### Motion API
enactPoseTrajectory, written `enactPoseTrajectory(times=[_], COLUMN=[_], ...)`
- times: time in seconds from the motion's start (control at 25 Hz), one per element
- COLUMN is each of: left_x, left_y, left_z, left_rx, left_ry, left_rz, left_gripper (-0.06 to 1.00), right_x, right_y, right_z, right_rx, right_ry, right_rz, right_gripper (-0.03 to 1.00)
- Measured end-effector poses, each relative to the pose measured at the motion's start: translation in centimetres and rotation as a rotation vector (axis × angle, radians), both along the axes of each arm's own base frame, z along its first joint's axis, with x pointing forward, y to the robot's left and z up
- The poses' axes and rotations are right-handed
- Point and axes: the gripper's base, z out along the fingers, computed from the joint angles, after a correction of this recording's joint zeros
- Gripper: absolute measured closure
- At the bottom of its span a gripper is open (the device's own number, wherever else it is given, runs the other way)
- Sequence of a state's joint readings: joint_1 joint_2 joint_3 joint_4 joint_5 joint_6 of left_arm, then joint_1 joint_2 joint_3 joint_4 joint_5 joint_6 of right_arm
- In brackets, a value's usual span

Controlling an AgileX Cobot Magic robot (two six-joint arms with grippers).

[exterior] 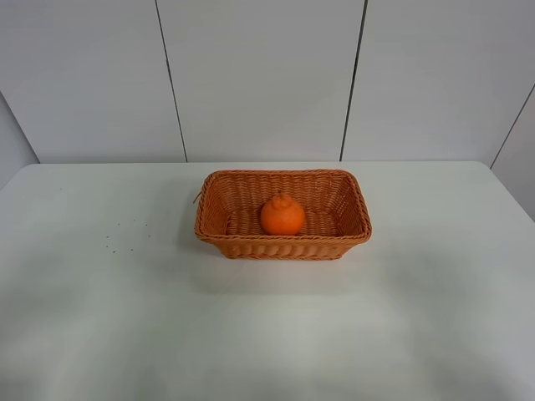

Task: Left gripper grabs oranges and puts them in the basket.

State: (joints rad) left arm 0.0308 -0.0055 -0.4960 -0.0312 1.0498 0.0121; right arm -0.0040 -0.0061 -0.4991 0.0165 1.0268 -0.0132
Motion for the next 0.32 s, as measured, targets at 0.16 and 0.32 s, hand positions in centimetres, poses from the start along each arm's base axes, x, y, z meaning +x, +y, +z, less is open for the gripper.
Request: enactPoseTrajectory(times=[0.16, 0.32], left_x=[0.00, 0.00], left_y=[0.02, 0.02], left_z=[0.00, 0.00], left_rx=[0.000, 0.000], left_ry=[0.000, 0.000], left_rz=[0.002, 0.002], left_gripper=[0.11, 0.11], right_x=[0.00, 0.00], right_y=[0.00, 0.00], right_z=[0.00, 0.00], right_rx=[0.000, 0.000], right_ry=[0.000, 0.000], right_rz=[0.000, 0.000], right_gripper=[0.27, 0.27])
